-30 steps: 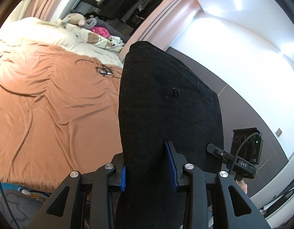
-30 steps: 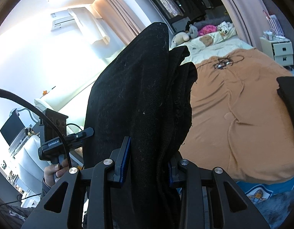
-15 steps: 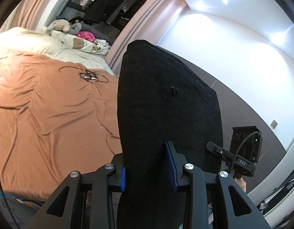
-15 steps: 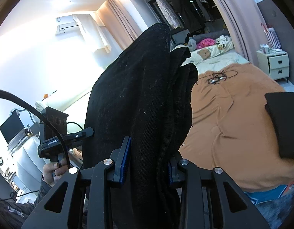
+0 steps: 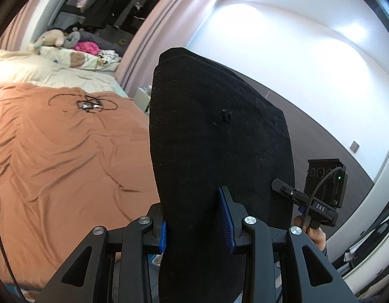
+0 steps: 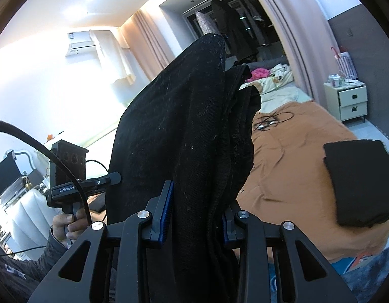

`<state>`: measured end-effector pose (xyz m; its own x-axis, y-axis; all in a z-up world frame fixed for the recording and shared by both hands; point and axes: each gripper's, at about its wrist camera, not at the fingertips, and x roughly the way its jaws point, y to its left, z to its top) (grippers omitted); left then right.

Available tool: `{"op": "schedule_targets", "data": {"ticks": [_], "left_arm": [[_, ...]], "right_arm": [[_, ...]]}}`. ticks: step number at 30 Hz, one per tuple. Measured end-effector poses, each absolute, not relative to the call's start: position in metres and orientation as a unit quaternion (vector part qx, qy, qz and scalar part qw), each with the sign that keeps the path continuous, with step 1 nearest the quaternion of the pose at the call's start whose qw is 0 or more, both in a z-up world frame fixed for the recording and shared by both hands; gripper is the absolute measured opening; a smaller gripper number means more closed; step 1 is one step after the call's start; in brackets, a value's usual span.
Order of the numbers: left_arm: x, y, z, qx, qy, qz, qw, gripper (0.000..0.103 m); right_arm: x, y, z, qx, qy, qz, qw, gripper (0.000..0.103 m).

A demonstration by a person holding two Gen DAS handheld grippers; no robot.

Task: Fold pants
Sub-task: 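Lift the black trouser stack off the duvet with both grippers, then carry the held stack with both grippers toward the other folded black clothes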

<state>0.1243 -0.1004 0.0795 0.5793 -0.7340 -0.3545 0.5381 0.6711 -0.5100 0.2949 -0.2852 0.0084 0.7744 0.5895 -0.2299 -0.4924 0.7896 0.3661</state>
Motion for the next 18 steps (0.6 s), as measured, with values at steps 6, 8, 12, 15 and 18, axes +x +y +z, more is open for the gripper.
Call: {"op": "schedule_targets", "data": {"ticks": [6, 8, 12, 15, 18], "left_arm": [[0.154, -0.133, 0.079, -0.172, 0.28, -0.394, 0.859, 0.036], [0.162, -0.146, 0.078, -0.172, 0.282, -0.403, 0.854, 0.036], [0.181, -0.173, 0.079, -0.167, 0.283, -0.426, 0.843, 0.036], [0.198, -0.194, 0.08, -0.168, 0.285, -0.441, 0.834, 0.036], [0.211, -0.212, 0.079, -0.172, 0.286, -0.453, 0.827, 0.036]], "right_arm": [[0.296, -0.3, 0.012, 0.144, 0.166, 0.266, 0.938, 0.028], [0.292, -0.305, 0.014, 0.141, 0.164, 0.257, 0.942, 0.028], [0.283, -0.317, 0.019, 0.128, 0.154, 0.24, 0.95, 0.028], [0.282, -0.325, 0.022, 0.125, 0.154, 0.226, 0.954, 0.028], [0.279, -0.328, 0.027, 0.118, 0.154, 0.216, 0.957, 0.028]]}}
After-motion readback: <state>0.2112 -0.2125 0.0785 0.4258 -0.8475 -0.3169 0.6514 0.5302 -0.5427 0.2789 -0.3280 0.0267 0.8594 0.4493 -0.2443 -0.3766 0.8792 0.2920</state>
